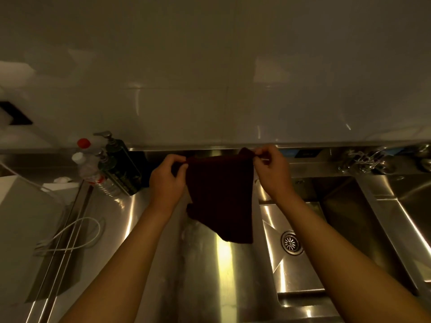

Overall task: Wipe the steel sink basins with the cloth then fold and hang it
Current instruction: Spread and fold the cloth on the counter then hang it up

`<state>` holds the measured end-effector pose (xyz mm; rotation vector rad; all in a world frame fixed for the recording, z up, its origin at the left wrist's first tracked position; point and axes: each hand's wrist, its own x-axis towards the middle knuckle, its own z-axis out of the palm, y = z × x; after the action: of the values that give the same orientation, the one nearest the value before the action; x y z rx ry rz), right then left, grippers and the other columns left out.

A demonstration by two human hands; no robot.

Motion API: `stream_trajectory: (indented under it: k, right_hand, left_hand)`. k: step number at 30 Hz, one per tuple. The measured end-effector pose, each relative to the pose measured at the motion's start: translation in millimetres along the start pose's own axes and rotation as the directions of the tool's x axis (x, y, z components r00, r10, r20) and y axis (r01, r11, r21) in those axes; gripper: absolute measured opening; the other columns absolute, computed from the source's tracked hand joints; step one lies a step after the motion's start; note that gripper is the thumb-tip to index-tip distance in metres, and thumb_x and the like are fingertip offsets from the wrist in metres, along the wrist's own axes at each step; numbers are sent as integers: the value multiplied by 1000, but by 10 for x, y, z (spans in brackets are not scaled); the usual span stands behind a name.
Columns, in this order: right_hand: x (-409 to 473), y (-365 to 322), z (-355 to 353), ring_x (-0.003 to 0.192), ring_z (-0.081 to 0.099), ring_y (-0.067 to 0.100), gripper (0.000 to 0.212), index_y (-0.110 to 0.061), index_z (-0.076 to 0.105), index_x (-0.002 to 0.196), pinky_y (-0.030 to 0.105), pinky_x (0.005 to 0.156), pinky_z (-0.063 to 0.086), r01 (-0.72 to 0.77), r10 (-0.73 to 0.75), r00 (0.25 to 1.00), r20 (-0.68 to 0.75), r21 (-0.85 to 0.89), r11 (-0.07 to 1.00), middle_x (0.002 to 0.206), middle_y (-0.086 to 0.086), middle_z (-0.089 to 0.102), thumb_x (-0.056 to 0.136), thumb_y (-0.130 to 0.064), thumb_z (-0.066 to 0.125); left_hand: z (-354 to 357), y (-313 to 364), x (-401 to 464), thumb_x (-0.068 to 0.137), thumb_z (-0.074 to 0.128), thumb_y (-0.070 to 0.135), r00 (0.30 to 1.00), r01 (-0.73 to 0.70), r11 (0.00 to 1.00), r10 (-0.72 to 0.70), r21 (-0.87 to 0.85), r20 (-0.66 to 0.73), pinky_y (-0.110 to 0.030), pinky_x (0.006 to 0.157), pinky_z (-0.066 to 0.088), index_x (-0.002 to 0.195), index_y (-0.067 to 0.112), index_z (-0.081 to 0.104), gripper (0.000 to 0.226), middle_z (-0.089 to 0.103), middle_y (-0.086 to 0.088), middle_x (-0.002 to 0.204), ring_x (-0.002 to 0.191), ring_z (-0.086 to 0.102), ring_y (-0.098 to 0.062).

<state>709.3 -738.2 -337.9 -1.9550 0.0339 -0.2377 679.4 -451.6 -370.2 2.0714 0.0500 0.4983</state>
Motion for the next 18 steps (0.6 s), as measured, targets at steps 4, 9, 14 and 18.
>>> stream_trajectory:
  k: [4,9,14,18]
  right_hand:
    - [-286,7,-40,77,65,15,15,-16,58,81,28,69,53,-45,55,969,239,-50,998,85,4,66,83,-5,68]
    - [-877,428,25,66,57,12,22,-20,57,71,32,66,48,-84,273,718,640,-310,947,71,4,60,74,-4,73]
    - [-1549,895,128,70,55,11,28,-28,54,66,25,64,44,2,508,438,742,-566,825,73,-5,57,76,-9,73]
    - [-1890,1087,111,81,59,14,27,-29,55,70,28,71,48,80,626,284,726,-669,739,84,-3,60,77,-14,75]
  left_hand:
    - [-113,-44,-302,98,67,17,991,23,999,-19,-28,132,-16,79,53,103,28,62,13,67,17,95,93,68,-4]
    - [-167,-310,-1047,89,70,14,869,231,972,-230,51,439,-21,67,55,90,39,62,26,71,13,83,76,70,-5]
    - [-239,-664,-1873,77,67,20,724,295,928,-372,227,581,-33,72,55,82,36,62,18,69,9,76,72,67,-7]
    - [-280,-881,-2386,77,68,32,559,330,874,-485,356,672,-35,76,57,83,39,62,11,68,6,75,74,65,-8]
